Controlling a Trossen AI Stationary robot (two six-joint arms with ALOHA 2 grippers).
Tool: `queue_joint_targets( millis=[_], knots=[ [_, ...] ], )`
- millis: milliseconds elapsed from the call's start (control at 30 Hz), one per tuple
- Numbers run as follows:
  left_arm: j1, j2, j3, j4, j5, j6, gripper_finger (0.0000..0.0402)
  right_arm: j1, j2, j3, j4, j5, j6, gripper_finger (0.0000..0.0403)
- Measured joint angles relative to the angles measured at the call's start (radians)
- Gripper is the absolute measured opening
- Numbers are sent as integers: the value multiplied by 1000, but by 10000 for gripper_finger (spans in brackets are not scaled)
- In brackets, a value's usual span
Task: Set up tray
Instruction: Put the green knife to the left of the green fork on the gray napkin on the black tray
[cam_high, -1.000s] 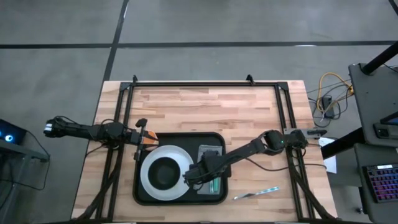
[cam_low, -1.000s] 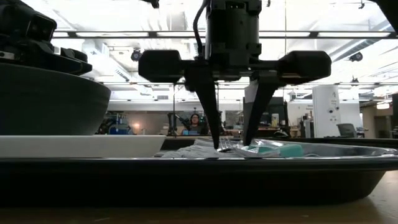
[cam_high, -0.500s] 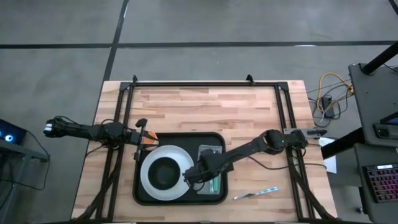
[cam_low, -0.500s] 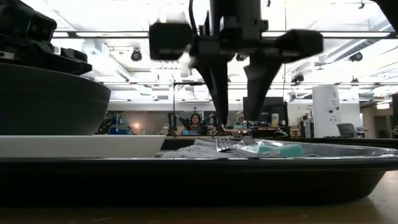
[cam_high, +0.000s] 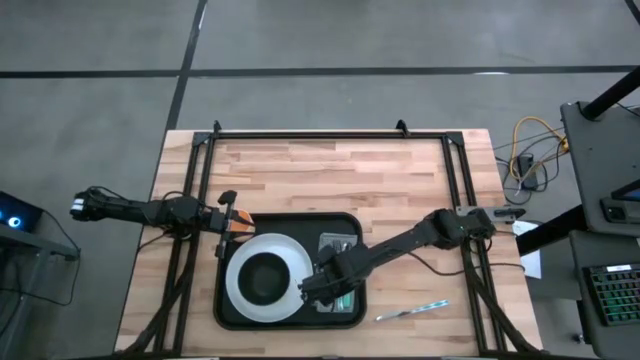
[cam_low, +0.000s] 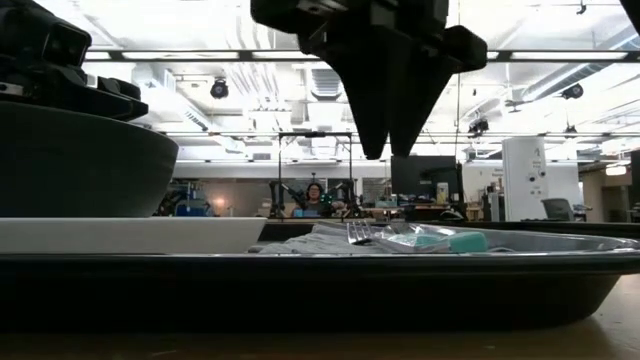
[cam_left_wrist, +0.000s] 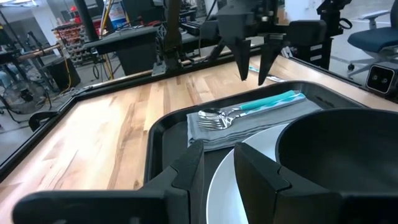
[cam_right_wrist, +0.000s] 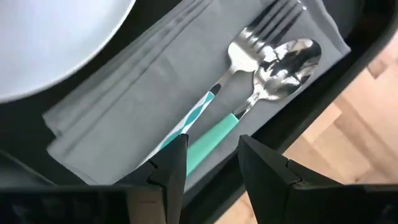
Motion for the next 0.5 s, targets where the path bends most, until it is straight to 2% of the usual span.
queue_joint_targets(
  millis=[167,333,500],
  knots=[
    [0,0,0,0,0,0,71,10,0,-10,-21,15,-130,134],
    [0,0,0,0,0,0,71,13,-20,-35,-125,68,-207,129],
    [0,0,0,0,0,0,71,11,-127,-123,-123,162,-274,128]
  ],
)
